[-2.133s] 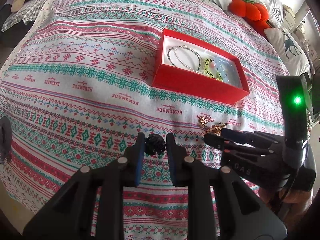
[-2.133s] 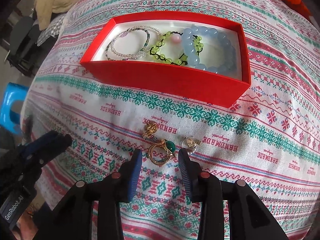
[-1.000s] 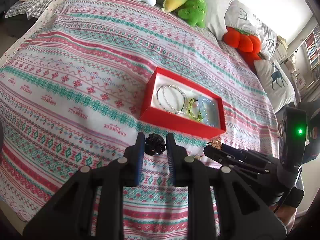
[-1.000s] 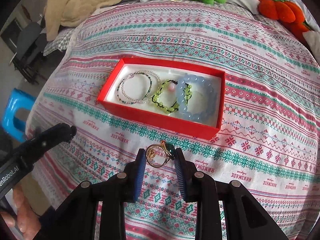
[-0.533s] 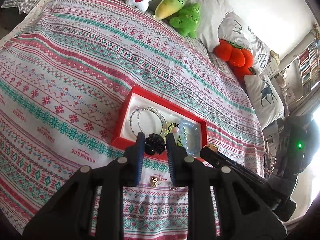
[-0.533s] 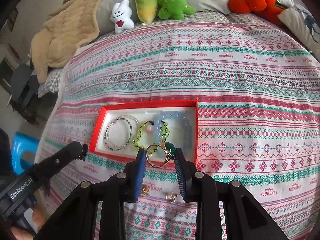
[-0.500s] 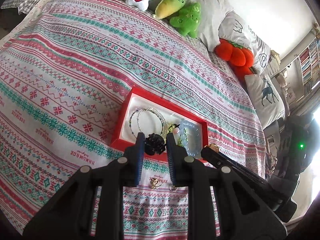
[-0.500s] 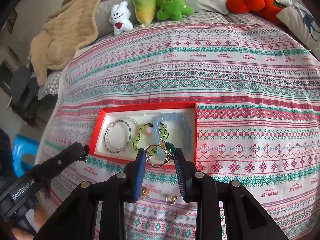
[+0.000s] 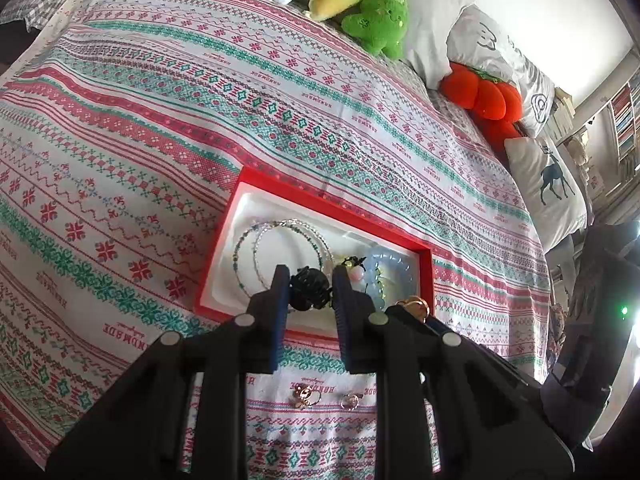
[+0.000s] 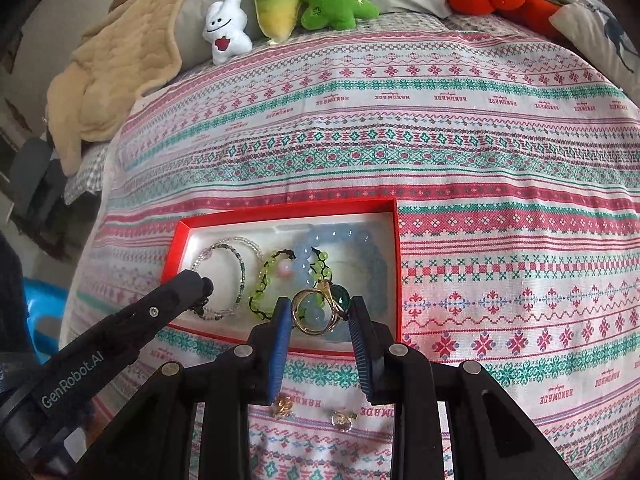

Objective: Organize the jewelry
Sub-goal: 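Carry both rings into the red box and open both tools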

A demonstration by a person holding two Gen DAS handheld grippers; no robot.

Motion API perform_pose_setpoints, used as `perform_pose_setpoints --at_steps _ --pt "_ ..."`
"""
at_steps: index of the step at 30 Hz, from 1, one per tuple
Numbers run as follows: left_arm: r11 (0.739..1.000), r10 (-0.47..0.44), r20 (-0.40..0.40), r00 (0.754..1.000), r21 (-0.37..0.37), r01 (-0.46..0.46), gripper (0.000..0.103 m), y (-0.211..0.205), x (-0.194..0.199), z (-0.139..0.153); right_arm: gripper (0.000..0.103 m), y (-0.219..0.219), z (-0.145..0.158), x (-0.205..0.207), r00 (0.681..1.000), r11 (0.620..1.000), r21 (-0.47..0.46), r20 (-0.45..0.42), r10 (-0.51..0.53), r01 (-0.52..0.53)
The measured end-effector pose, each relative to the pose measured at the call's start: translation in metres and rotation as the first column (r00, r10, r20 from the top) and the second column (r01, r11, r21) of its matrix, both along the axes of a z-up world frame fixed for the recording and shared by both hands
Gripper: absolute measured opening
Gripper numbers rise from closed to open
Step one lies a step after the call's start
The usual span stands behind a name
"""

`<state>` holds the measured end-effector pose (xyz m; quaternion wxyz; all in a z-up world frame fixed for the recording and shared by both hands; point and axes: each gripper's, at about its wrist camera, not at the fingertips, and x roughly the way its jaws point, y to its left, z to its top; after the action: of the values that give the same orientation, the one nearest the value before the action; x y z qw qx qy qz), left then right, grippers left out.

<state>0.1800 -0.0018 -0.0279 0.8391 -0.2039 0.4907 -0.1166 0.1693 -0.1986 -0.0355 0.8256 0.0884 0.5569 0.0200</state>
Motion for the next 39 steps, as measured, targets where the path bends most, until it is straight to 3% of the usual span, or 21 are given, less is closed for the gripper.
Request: perform_pose_setpoints --at_steps 5,9,16,22,24,28,31,39 --pt "1.0 0.003 0.005 1.0 0.03 -0.003 0.023 -0.002 0.001 -0.001 0.03 0.001 0.0 0.002 1.0 1.0 0.008 0.01 0.001 -0.001" --pt "0.999 0.004 0.016 1.0 0.033 -0.005 0.023 0.001 0.001 0.003 0.042 0.0 0.004 0.002 1.0 1.0 0.007 0.019 -0.002 0.002" --pt "0.999 0.012 0.027 1.0 0.031 -0.013 0.023 0.006 -0.009 0.011 0.043 -0.008 0.022 -0.002 0.998 0.997 0.073 0.041 -0.037 0.034" --pt "0.998 -0.032 0.017 0.999 0.046 0.031 0.031 0.002 -0.024 0.012 0.05 -0.018 0.039 -0.007 0.998 1.0 0.02 0.059 -0.025 0.024" --pt "0.997 -0.047 0.022 0.999 0.067 0.045 0.036 0.0 -0.03 0.014 0.051 -0.023 0.039 -0.01 0.999 1.0 0.017 0.048 -0.018 0.018" --pt "0.991 -0.079 0.017 0.997 0.109 0.076 0.037 -0.003 -0.04 0.015 0.051 -0.024 0.037 -0.016 1.0 0.999 -0.022 0.004 0.028 -0.028" --pt "0.984 -0.106 0.02 0.994 0.145 0.102 0.037 -0.006 -0.048 0.014 0.051 -0.027 0.035 -0.022 0.996 0.998 0.007 -0.056 0.065 -0.065" --pt "0.97 -0.144 -0.004 0.99 0.199 0.142 0.037 -0.011 -0.063 0.003 0.051 -0.028 0.039 -0.041 0.992 0.994 -0.025 -0.067 0.108 -0.11"
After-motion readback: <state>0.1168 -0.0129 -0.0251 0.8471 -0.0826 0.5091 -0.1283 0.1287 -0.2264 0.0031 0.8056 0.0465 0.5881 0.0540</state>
